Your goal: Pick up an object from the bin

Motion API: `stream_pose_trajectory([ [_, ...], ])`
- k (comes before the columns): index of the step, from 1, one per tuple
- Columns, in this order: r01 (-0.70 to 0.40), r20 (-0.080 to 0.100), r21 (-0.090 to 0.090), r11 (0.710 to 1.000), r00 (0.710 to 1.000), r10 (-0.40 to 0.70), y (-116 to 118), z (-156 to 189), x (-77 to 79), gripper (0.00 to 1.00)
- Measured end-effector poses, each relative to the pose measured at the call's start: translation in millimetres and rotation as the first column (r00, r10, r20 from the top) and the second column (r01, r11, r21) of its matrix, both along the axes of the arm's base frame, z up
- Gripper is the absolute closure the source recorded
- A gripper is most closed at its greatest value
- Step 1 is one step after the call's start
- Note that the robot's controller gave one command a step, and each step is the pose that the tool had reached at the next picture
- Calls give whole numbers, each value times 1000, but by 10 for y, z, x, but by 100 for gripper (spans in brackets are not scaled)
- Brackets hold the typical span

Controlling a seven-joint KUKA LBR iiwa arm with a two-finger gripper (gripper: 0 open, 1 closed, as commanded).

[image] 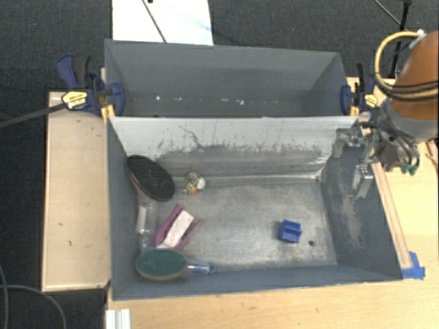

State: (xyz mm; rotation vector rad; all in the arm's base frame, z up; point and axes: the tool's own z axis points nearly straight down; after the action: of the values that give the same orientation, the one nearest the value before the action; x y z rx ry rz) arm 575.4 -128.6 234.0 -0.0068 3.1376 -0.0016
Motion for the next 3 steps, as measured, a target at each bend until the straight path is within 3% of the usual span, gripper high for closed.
stream_pose_trajectory([
  [1, -31, -8, 3, 1000, 999, 31, 348, -1388, 107, 0],
  [2, -110, -9, 3, 994, 994, 110, 512, -1655, -538, 0],
  [3, -134, -3, 2, 991, 991, 134, 742, -1638, -868, 0],
])
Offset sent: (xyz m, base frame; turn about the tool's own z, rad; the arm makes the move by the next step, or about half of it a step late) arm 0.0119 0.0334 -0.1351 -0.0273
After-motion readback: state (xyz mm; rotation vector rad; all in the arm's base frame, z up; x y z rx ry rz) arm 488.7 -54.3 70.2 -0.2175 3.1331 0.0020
